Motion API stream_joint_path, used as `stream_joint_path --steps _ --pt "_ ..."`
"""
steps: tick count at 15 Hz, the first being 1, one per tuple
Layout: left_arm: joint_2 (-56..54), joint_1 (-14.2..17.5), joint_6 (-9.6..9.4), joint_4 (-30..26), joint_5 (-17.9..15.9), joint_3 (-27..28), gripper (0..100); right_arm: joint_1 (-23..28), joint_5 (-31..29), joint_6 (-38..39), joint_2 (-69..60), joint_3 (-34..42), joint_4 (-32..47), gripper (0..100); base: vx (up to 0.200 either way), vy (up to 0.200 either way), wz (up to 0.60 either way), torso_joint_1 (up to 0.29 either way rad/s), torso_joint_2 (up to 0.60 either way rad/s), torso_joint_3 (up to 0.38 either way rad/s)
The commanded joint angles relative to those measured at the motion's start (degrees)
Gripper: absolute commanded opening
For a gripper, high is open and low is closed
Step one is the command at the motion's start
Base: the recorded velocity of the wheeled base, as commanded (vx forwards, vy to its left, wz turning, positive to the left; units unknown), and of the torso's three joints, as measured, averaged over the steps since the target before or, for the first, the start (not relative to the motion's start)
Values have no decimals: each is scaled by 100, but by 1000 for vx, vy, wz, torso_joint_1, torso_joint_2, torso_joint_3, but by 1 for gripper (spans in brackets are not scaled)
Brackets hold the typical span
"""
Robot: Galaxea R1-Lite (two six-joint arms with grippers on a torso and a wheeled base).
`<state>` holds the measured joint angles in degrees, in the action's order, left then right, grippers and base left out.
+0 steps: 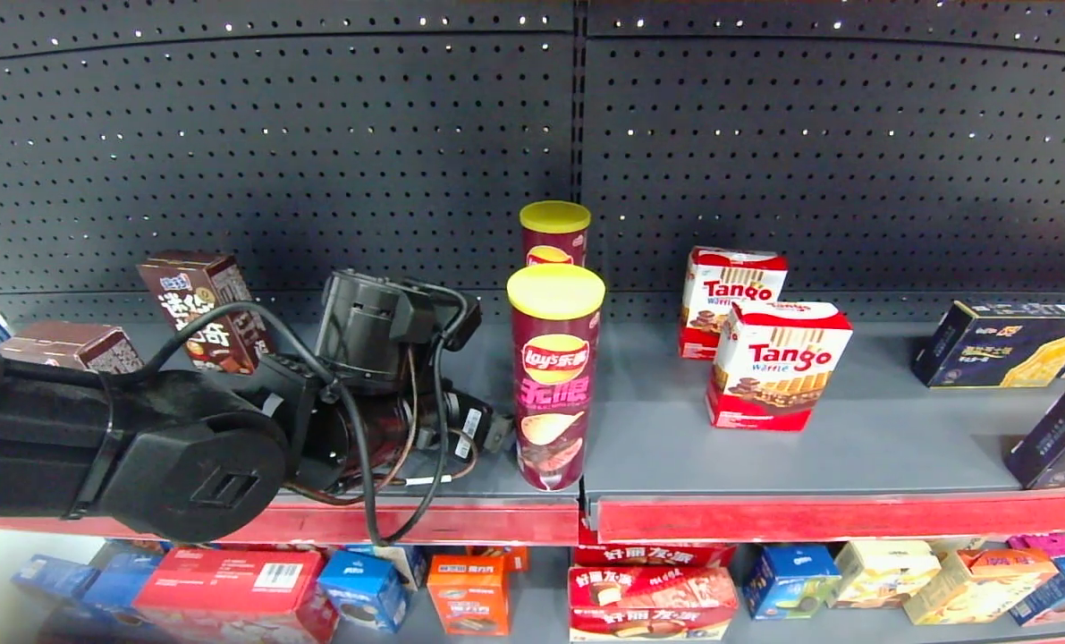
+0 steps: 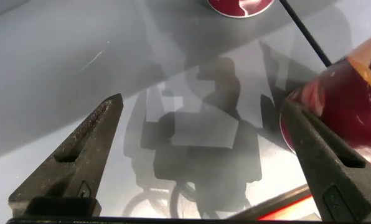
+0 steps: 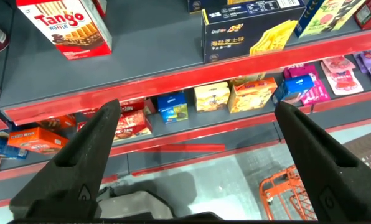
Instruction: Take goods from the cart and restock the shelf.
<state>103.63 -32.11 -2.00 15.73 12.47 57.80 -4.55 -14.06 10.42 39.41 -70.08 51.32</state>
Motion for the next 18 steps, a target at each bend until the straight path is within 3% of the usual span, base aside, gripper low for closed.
stream_joint_path --steps 1,6,10,12,14,15,16,18 --pt "61 12 7 1 1 4 100 -2 -1 4 5 3 1 100 0 0 0 0 0 0" --pt "-326 232 15 1 10 -304 100 -2 -1 -5 5 3 -79 100 0 0 0 0 0 0" --pt "-1706 451 24 -43 150 -1192 100 6 -1 -5 -56 3 -96 100 0 0 0 0 0 0" --pt "-2875 627 33 -70 335 -1956 100 15 -18 4 -92 12 -413 100 0 0 0 0 0 0" --pt "-3859 838 218 -61 686 -2545 100 77 -36 4 -100 12 -500 100 0 0 0 0 0 0" --pt "-4483 935 446 -61 924 -2870 100 94 -45 -5 -100 -5 -500 100 0 0 0 0 0 0" --pt "-4976 987 543 -70 1091 -3134 100 138 -45 -23 -100 -5 -492 100 0 0 0 0 0 0" --pt "-6461 1198 551 -500 1442 -3749 100 314 -53 -172 -109 -23 -474 100 0 0 0 0 0 0"
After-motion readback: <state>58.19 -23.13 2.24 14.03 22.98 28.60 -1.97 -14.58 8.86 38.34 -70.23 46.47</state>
